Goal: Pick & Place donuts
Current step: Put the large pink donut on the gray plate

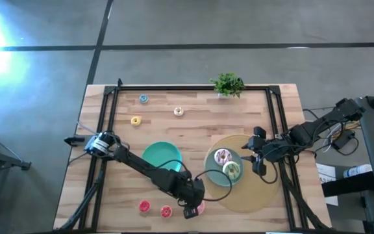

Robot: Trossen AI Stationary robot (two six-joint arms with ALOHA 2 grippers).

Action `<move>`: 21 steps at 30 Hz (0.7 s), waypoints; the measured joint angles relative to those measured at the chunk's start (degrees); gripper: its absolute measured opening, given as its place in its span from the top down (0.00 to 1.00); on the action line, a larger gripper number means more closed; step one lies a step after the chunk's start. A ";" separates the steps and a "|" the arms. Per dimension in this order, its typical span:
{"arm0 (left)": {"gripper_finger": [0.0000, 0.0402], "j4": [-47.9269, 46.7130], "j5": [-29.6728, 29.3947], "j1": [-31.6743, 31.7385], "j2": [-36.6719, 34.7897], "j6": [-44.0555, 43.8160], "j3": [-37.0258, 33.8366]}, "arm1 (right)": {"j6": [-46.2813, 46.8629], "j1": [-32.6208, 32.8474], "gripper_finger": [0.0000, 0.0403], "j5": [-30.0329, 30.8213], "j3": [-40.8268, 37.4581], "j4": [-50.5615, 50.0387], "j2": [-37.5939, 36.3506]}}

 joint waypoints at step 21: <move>0.49 0.57 -0.30 0.04 5.39 -1.66 -0.07 | 0.02 0.00 0.50 -0.07 0.00 -0.28 0.00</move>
